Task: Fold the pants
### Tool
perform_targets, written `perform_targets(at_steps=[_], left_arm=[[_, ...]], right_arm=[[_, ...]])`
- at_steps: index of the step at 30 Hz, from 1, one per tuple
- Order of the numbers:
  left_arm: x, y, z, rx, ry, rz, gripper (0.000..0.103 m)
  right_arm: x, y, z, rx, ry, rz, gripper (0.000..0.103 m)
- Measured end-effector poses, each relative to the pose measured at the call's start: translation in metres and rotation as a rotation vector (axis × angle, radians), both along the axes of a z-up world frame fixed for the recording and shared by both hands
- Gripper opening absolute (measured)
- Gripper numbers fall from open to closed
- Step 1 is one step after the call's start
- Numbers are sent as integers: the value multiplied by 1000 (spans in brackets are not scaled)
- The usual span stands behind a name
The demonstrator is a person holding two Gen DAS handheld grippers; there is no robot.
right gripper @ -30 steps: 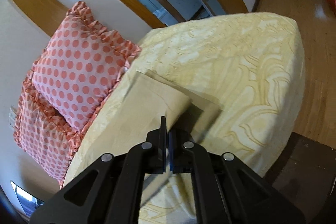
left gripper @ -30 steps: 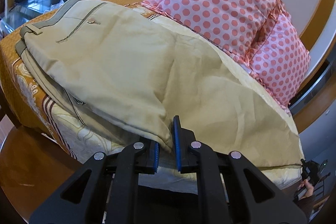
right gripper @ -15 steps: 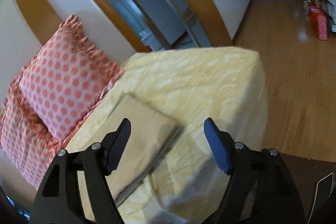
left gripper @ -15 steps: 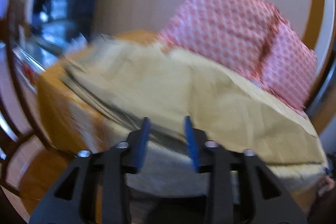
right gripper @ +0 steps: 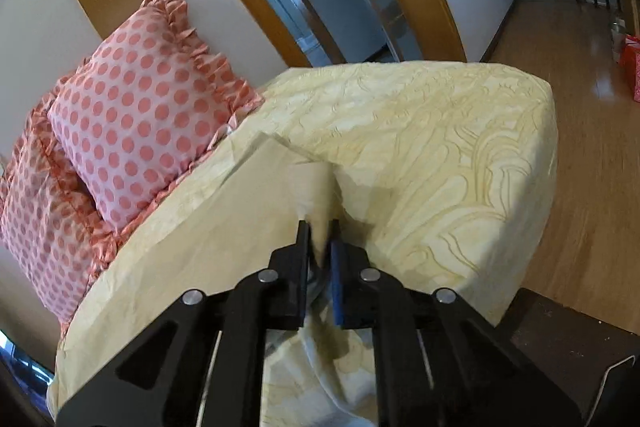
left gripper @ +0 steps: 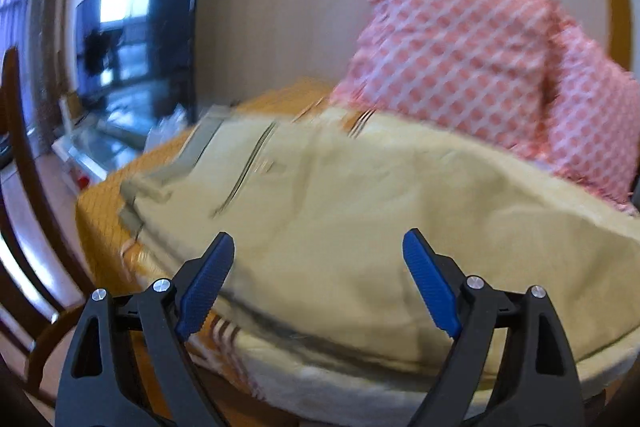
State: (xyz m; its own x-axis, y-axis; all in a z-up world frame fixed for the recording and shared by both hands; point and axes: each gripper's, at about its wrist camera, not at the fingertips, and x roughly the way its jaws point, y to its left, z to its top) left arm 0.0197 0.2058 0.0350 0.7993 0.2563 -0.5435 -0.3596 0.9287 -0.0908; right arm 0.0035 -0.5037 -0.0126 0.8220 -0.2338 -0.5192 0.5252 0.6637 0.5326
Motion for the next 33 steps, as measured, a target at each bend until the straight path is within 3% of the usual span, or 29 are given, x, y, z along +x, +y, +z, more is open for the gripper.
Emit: perform_targets(at_steps=[2, 6, 9, 11, 14, 15, 17, 19, 21, 23, 25, 27, 30, 31, 33], left_arm=[[1, 12, -16, -66, 26, 13, 88], [-8, 9, -10, -72, -2, 13, 88], [-8, 7, -8, -70, -3, 20, 89], [-10, 5, -9, -54, 1, 22, 89], [-9, 9, -10, -64, -1, 21, 89], [-9, 9, -11, -74, -3, 20, 89], [-4, 15, -12, -119, -16, 16, 89], [-14, 22, -6, -151, -39, 28, 89], [-24, 31, 0, -156, -54, 61, 89], [-35, 47, 4, -176, -74, 105, 89], [-40, 65, 4, -219, -88, 139, 89], [-40, 79, 2, -277, -89, 160, 89], [-41, 94, -3, -350, -98, 172, 89], [-41, 95, -4, -359, -98, 173, 89], [-37, 102, -5, -380, -99, 181, 89]], right_arm=[[5, 6, 12, -17, -39, 14, 8], [26, 54, 64, -71, -175, 176, 8], [60, 137, 108, -98, -306, 463, 8], [80, 193, 119, -99, -331, 646, 8], [110, 294, 108, -74, -285, 971, 8], [120, 336, 93, -78, -219, 1097, 8], [127, 381, 69, -98, -118, 1210, 8], [131, 407, 47, -65, -49, 1276, 8], [129, 414, 40, -61, -39, 1284, 8], [121, 423, 39, -143, -27, 1318, 15], [108, 438, 38, -213, -4, 1417, 32], [95, 437, 47, -281, -72, 1427, 51], [101, 429, 56, -311, -115, 1349, 60], [106, 430, 55, -310, -90, 1339, 60], [118, 437, 33, -291, 67, 1394, 63]])
